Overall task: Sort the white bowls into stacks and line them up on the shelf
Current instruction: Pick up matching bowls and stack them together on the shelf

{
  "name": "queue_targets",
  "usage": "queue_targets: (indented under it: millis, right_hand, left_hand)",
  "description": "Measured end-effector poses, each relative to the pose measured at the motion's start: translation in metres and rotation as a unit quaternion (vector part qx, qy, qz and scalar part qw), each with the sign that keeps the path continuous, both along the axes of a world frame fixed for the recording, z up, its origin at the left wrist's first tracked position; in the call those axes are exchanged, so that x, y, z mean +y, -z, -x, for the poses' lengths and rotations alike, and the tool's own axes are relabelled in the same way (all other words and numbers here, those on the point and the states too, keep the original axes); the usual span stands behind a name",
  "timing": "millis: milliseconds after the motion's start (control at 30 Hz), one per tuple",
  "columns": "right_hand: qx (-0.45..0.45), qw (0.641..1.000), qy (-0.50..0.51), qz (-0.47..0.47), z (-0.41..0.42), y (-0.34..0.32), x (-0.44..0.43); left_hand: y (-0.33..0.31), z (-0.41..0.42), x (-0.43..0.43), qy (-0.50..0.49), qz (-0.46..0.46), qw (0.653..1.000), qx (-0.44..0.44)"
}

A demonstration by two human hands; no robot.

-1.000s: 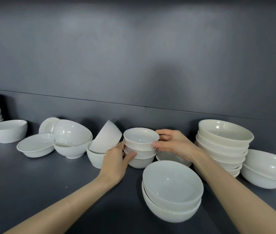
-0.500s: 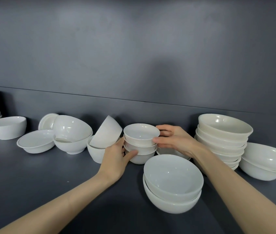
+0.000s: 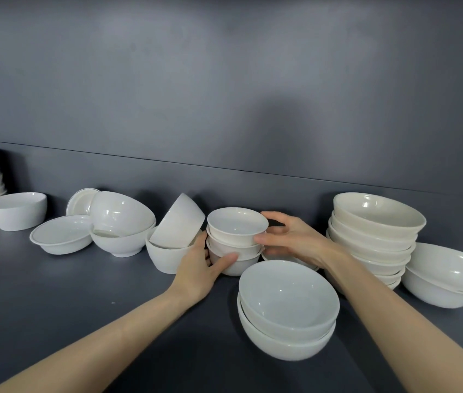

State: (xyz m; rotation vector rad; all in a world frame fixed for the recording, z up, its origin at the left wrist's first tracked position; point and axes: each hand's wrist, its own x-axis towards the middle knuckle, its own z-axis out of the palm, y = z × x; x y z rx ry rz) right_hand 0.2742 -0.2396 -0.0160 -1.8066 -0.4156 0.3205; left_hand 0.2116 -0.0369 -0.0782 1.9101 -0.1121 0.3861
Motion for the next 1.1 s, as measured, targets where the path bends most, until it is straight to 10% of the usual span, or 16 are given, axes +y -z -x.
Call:
queue_targets:
  millis: [1100]
  right_hand:
    - [-0.136, 0.985, 0.078, -0.065, 0.080, -0.082, -0.015]
  left_hand:
    - [-0.092, 0.045, -0.014, 0.040, 0.017, 0.994, -0.104]
